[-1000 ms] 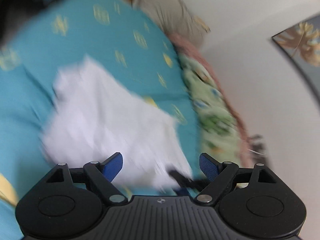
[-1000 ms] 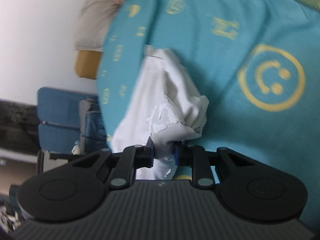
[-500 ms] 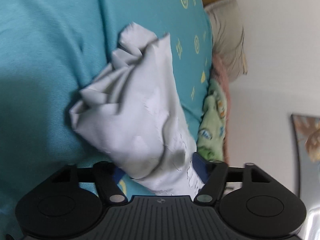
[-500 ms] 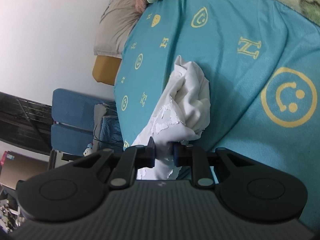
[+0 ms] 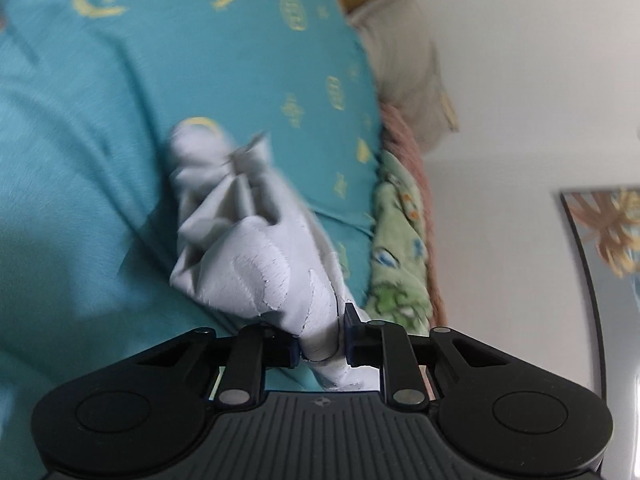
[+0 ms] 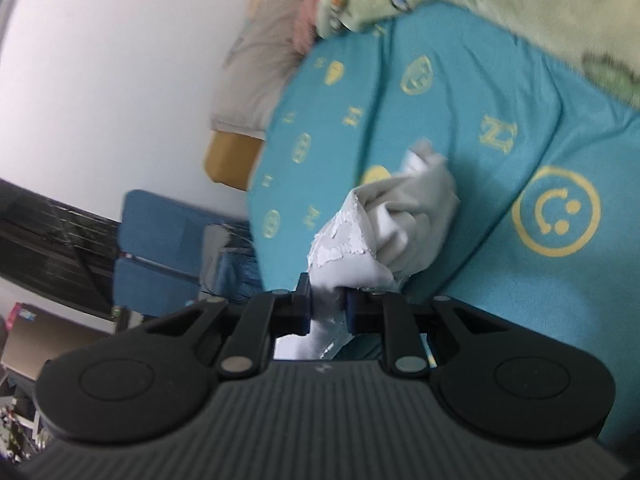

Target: Fold clothes

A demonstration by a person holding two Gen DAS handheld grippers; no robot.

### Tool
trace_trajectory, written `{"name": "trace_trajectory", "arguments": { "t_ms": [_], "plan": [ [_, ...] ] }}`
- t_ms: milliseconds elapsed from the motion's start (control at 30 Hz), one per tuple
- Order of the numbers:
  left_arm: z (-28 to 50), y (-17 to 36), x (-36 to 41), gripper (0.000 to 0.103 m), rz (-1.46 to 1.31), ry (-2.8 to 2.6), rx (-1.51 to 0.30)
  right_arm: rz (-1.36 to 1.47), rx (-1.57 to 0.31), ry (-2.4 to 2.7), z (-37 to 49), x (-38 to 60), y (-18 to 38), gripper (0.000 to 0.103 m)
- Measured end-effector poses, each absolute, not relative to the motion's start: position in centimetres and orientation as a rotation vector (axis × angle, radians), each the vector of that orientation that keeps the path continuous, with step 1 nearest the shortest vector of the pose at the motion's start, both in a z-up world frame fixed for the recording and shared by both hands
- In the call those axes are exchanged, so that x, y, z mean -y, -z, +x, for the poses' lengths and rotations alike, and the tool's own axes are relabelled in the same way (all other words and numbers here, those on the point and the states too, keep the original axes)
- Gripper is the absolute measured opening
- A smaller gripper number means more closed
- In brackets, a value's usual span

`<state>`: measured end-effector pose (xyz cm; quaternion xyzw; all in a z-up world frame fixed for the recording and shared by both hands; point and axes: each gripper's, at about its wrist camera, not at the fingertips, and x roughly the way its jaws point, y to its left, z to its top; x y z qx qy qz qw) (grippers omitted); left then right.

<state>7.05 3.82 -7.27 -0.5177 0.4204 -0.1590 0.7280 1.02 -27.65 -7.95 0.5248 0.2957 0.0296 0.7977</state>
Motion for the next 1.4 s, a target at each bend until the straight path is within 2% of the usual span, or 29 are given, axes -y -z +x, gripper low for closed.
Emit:
{"name": "trace_trajectory", "arguments": {
  "t_ms": [267, 500, 667, 867, 933, 1067, 1233, 1300, 1400],
  "plan": [
    [6.2, -0.7, 3.6, 0.021, -0.926, 0.434, -1.059, 1.175, -0.634, -0.039, -4.5, 33.7, 3.7, 0.019],
    [6.5, -1.3, 13.0, 0.021, -0.883, 0.524, -1.13, 1.172, -0.583, 0.051, -4.8, 42.9, 1.2, 0.019],
    [11.2, -4.0, 23.7, 0.021, -0.87, 0.638, -1.095, 1.105, -0.468, 0.133, -2.8, 50.9, -3.1, 0.019],
    [16.6, -10.3, 37.7, 0.022, -0.802, 0.881, -0.929, 0.863, -0.218, 0.247, -2.1, 59.0, -11.7, 0.019],
    [17.9, -10.9, 42.9, 0.025, -0.744, 0.925, -0.882, 0.768, -0.165, 0.306, -2.4, 60.6, -13.5, 0.019],
    [17.4, -7.6, 49.1, 0.029, -0.595, 0.919, -0.932, 0.687, -0.211, 0.441, -3.4, 62.4, -11.3, 0.019],
    [13.5, 0.4, 47.9, 0.028, -0.488, 0.875, -1.102, 0.815, -0.404, 0.514, -6.4, 63.3, -3.0, 0.02],
    [12.2, 2.5, 46.7, 0.028, -0.434, 0.868, -1.105, 0.858, -0.456, 0.508, -7.8, 62.7, -0.1, 0.02],
    [11.1, 3.6, 46.2, 0.032, -0.378, 0.868, -1.085, 0.864, -0.467, 0.509, -8.9, 62.0, 0.7, 0.021]
  ]
}}
